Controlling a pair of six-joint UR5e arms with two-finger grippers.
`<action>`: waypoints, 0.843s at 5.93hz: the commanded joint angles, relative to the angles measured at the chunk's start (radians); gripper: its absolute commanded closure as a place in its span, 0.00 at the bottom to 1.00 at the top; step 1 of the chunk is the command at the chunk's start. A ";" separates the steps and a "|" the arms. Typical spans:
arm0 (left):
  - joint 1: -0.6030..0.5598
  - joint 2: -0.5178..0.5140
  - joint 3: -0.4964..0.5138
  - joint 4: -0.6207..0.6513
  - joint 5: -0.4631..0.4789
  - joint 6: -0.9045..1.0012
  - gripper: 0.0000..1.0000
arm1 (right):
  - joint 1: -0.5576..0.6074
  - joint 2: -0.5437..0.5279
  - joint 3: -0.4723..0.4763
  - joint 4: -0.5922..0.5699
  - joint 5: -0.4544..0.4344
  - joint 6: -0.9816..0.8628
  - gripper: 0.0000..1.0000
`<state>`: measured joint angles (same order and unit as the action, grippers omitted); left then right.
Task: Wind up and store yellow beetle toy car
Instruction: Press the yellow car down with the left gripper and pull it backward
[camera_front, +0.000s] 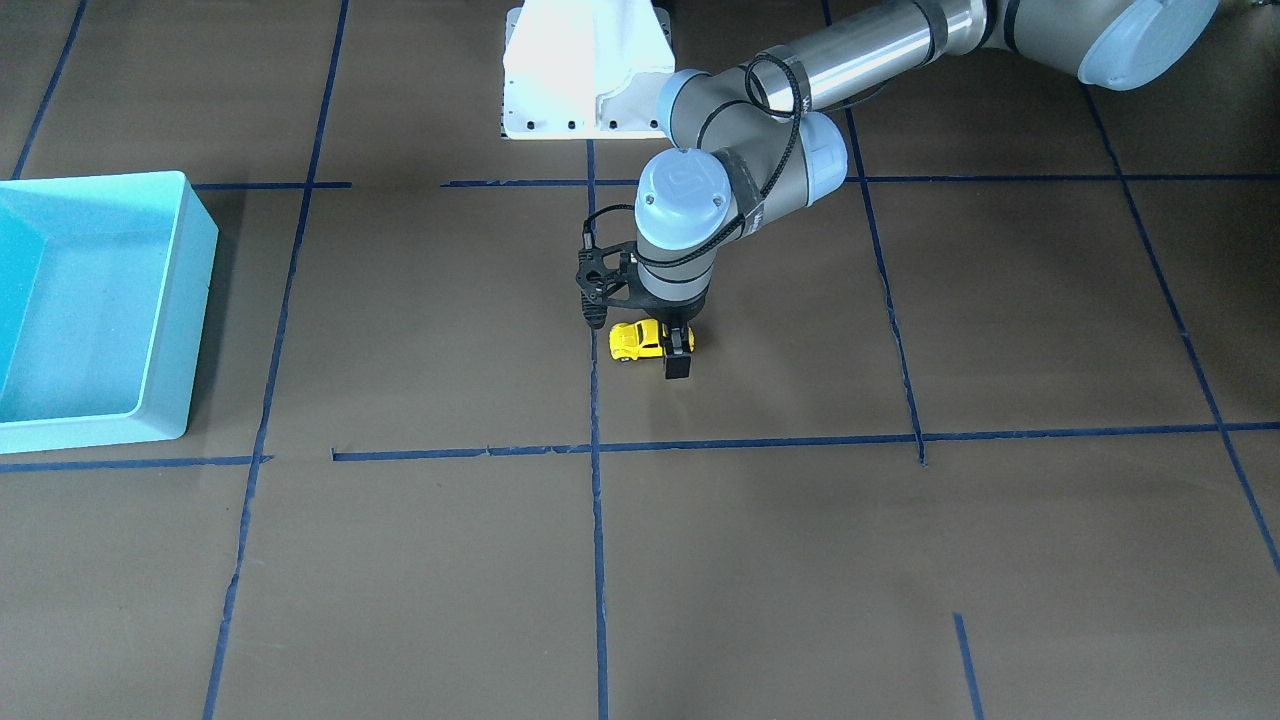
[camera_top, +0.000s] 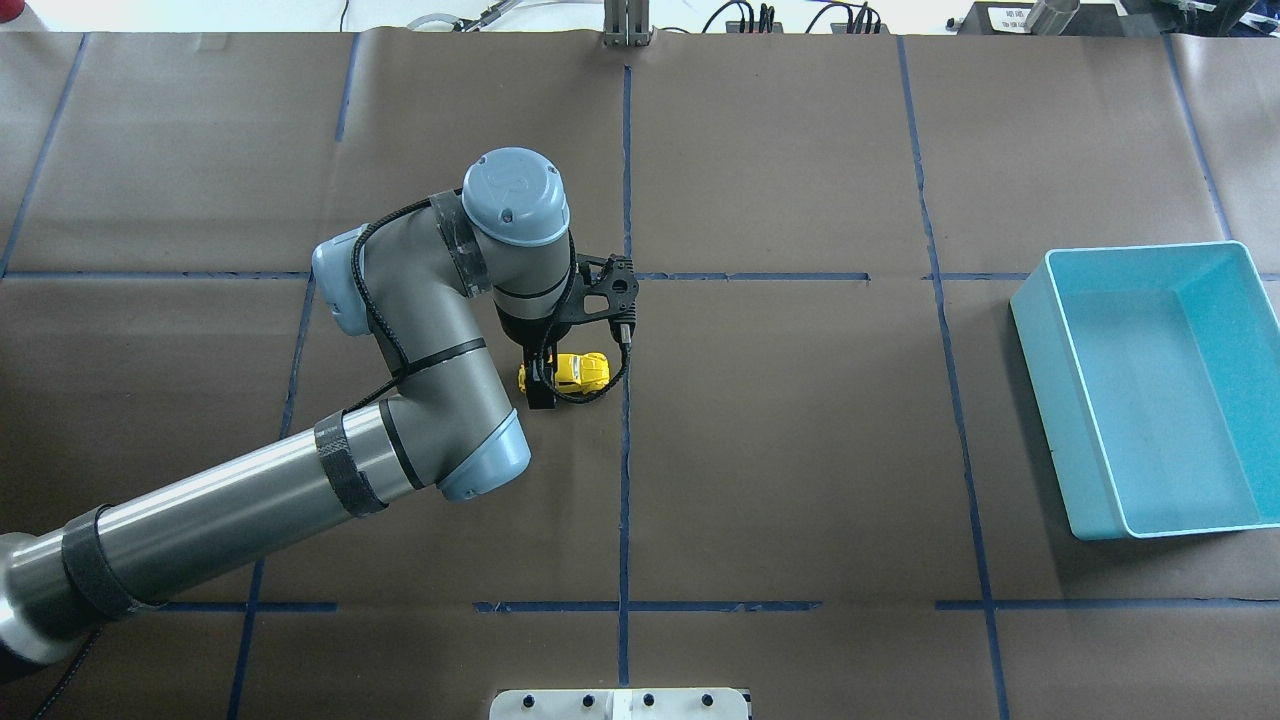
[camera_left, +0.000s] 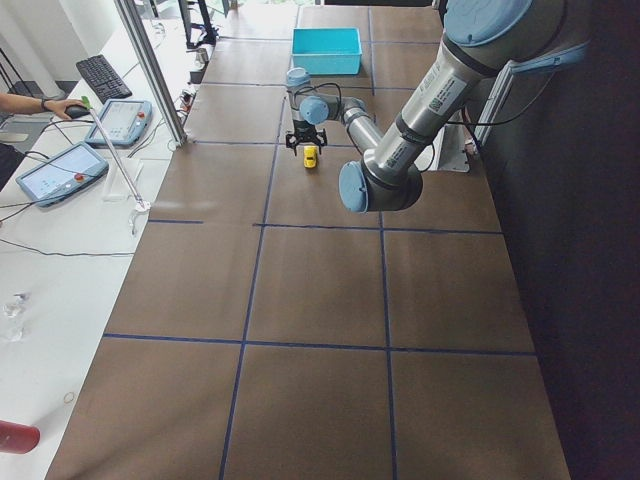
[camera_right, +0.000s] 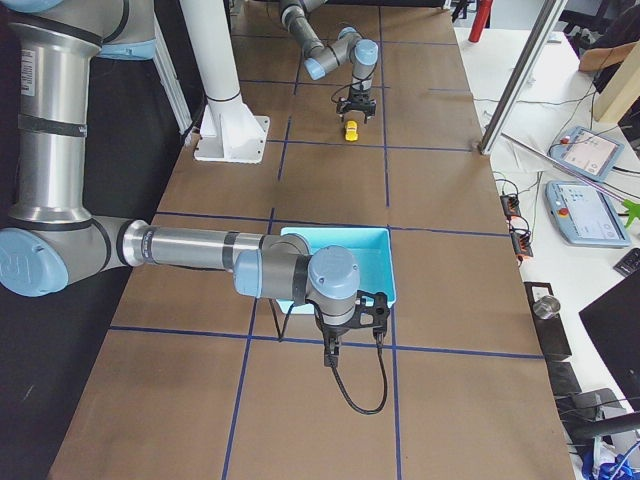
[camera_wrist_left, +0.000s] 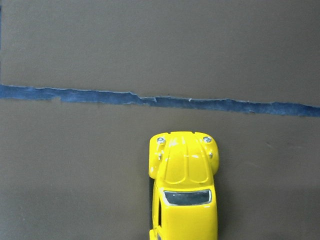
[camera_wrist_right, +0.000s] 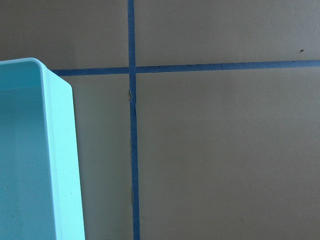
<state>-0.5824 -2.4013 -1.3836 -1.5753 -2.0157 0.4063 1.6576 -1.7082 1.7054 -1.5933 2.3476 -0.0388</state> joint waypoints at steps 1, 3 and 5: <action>0.001 -0.002 0.015 -0.020 0.000 -0.006 0.00 | -0.004 -0.001 0.000 0.015 -0.008 -0.004 0.00; 0.018 -0.005 0.034 -0.064 0.006 -0.064 0.00 | -0.004 0.001 0.002 0.016 -0.008 -0.004 0.00; 0.026 -0.009 0.035 -0.065 0.006 -0.064 0.01 | -0.004 0.001 0.002 0.016 -0.008 -0.004 0.00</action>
<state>-0.5588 -2.4085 -1.3498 -1.6388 -2.0096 0.3424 1.6536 -1.7074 1.7073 -1.5770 2.3393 -0.0430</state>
